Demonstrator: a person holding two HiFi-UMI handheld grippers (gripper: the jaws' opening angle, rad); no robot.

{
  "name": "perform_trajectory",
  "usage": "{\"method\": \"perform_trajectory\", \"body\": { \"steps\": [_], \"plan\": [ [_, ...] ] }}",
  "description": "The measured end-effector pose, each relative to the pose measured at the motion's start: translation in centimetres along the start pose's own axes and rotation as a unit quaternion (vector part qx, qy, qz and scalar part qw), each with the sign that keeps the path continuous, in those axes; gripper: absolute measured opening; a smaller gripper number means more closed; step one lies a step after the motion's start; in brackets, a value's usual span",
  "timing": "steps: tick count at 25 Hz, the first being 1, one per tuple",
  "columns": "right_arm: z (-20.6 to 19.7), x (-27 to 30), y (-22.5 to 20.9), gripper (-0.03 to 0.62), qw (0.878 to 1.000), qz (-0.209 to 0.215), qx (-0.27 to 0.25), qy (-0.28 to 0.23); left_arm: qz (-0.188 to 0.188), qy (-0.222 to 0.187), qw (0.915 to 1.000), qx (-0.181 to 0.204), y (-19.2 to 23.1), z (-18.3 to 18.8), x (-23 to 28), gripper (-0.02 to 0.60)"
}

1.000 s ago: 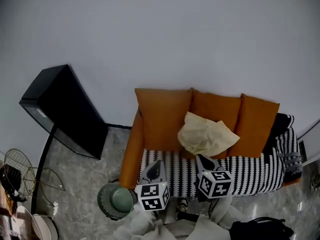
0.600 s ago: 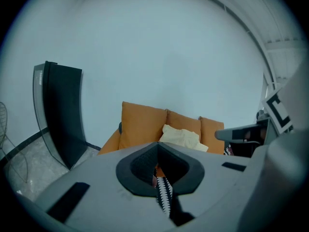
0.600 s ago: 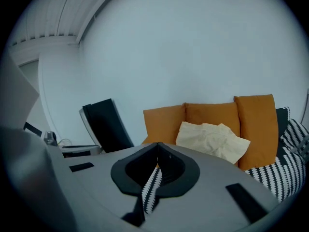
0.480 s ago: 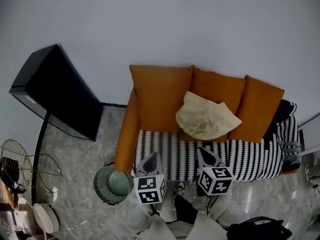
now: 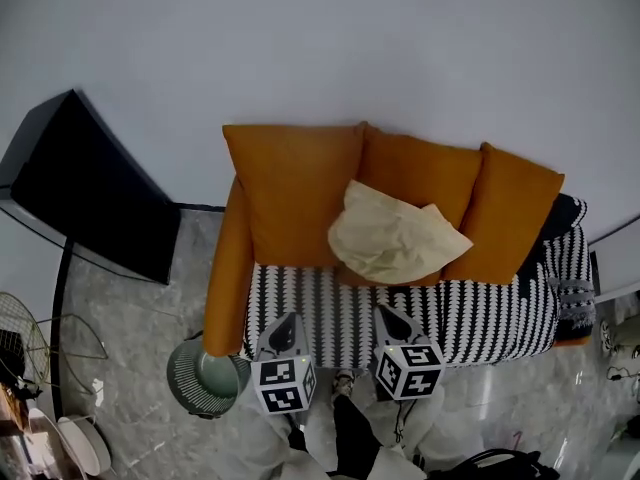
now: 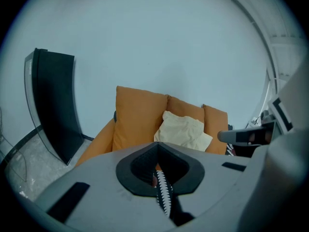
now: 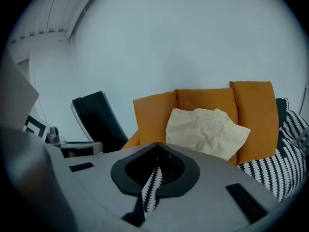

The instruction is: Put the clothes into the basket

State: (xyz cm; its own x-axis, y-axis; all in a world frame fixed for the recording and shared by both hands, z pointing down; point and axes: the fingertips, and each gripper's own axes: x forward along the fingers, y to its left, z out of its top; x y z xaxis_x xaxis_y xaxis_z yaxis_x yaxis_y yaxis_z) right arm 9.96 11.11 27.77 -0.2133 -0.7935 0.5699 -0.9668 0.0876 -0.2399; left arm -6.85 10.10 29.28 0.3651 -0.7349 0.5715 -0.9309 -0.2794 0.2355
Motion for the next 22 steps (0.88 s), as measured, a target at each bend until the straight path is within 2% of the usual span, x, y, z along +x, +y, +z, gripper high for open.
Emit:
{"method": "perform_trajectory", "body": {
  "steps": [8,15,22],
  "plan": [
    [-3.2,5.2,-3.0,0.023,1.000,0.000,-0.014,0.023,0.000,0.034,0.9994,0.001,0.2,-3.6,5.1,0.002],
    [-7.0,10.4,-5.9,0.023,0.999,-0.009,0.003,0.044,0.009,0.057,0.9983,-0.014,0.6,-7.0,9.8,0.002],
    [-10.4,15.6,-8.5,0.025,0.998,-0.019,0.025,0.059,-0.001,0.081,0.9967,0.008,0.1,-10.2,13.8,0.003]
  ]
}}
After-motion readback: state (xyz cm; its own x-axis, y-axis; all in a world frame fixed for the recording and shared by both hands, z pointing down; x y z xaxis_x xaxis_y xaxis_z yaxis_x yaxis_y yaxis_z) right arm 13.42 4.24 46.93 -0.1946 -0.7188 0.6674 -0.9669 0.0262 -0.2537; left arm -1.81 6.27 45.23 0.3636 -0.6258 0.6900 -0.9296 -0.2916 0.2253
